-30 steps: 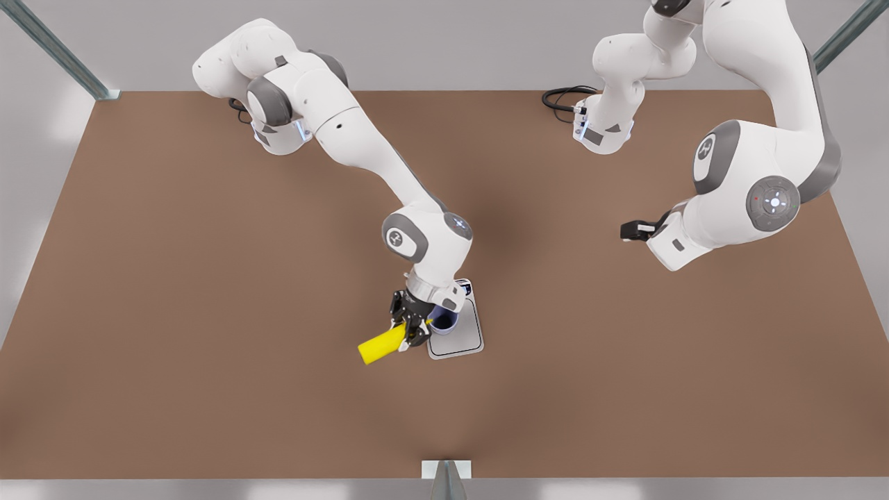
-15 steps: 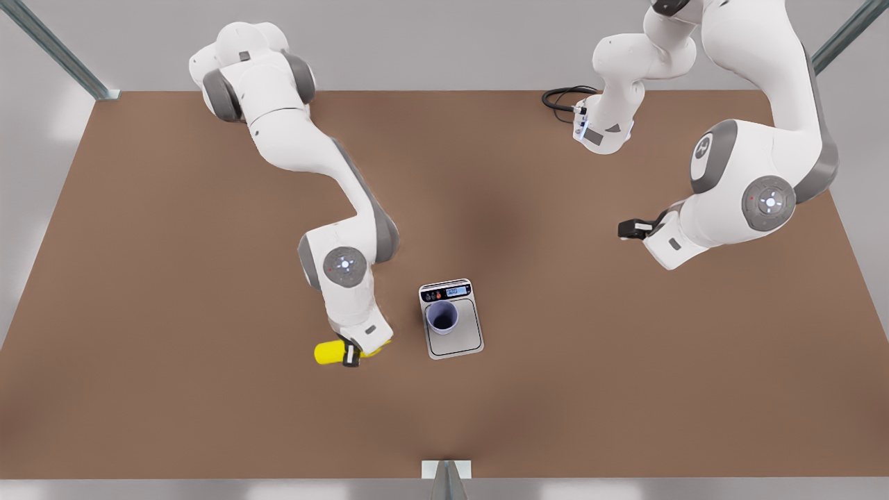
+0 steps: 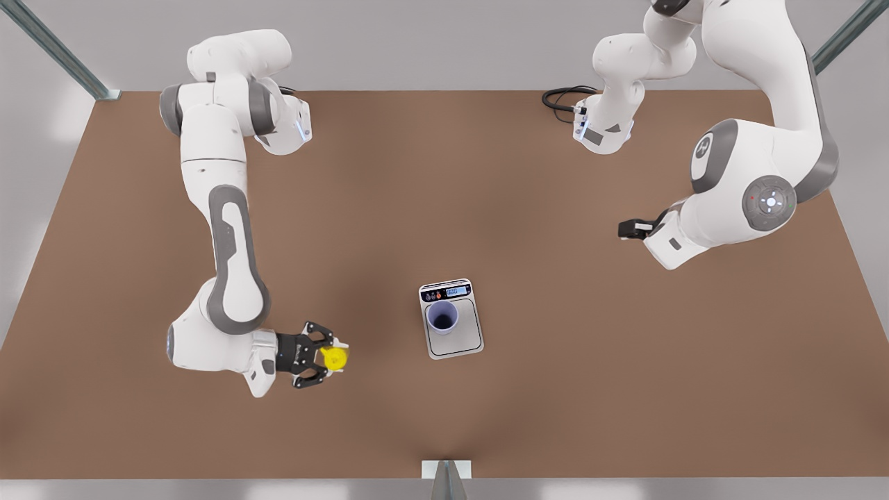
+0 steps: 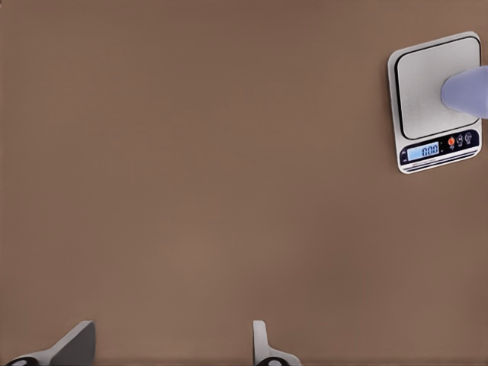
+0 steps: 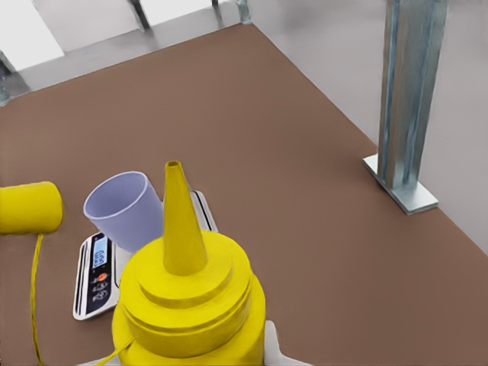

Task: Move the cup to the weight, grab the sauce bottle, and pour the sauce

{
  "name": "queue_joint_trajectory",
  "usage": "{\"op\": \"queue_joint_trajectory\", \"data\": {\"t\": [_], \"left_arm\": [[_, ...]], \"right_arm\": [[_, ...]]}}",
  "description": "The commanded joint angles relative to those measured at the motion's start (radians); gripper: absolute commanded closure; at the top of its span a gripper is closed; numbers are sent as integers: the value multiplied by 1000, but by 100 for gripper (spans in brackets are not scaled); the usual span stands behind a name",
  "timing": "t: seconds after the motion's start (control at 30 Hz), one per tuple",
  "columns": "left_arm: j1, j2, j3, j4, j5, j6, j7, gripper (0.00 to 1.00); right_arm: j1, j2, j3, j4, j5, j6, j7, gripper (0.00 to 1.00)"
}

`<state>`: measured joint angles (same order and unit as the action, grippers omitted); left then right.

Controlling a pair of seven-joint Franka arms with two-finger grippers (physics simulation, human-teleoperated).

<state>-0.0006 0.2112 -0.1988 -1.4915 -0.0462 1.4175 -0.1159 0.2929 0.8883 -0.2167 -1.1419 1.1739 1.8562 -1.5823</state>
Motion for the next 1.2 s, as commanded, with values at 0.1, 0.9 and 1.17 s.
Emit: {"op": "queue_joint_trajectory", "data": {"t": [0.1,0.9,1.17], "left_arm": [[5,2,1,-3,0,-17,-4,0],[5,7,1,-3,0,-28,-4,0],[4,16,1,-6,0,-28,-5,0]], "right_arm": [[-21,15,14,-50,242,-123,-723,44],[-8,64,-1,-141,207,-41,-938,44],[11,18,-1,-240,205,-51,-818,44]]}}
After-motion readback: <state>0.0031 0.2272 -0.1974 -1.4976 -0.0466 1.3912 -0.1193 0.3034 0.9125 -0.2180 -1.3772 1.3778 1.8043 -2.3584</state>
